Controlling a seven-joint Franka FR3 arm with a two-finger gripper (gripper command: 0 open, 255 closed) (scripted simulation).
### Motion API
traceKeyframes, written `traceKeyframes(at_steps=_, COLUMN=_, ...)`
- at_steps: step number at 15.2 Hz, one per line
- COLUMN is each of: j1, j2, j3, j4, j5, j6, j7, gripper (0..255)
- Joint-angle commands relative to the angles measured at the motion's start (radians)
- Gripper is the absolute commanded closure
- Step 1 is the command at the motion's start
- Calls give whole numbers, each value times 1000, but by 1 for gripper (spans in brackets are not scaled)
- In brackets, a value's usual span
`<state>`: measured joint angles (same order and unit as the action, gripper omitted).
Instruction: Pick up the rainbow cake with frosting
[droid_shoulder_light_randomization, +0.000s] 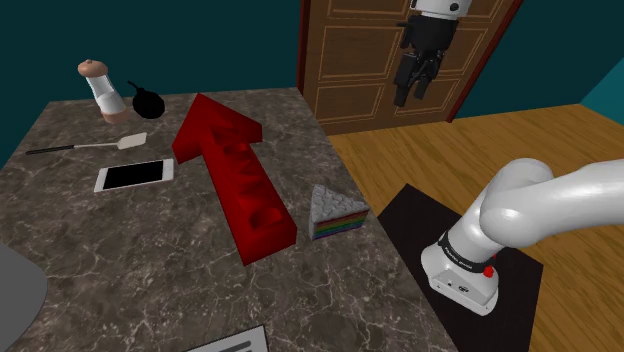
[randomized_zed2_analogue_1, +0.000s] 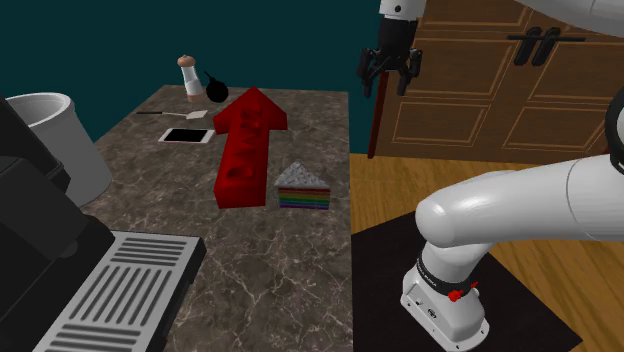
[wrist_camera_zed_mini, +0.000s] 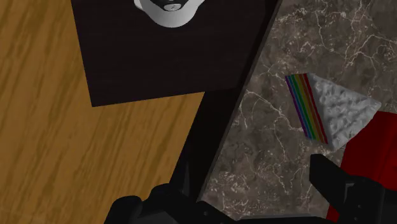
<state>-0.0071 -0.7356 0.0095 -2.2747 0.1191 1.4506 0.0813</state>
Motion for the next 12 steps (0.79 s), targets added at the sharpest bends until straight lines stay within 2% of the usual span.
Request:
traceKeyframes(at_steps=1, j1=0, j2=0, j3=0, j4=0, j5=0, j6=0, j7=0, gripper=0)
traceKeyframes(at_steps=12, j1=166, j2=-34, j3=180, j4=-255, j5=93, j6=302, j7=-68, gripper=0)
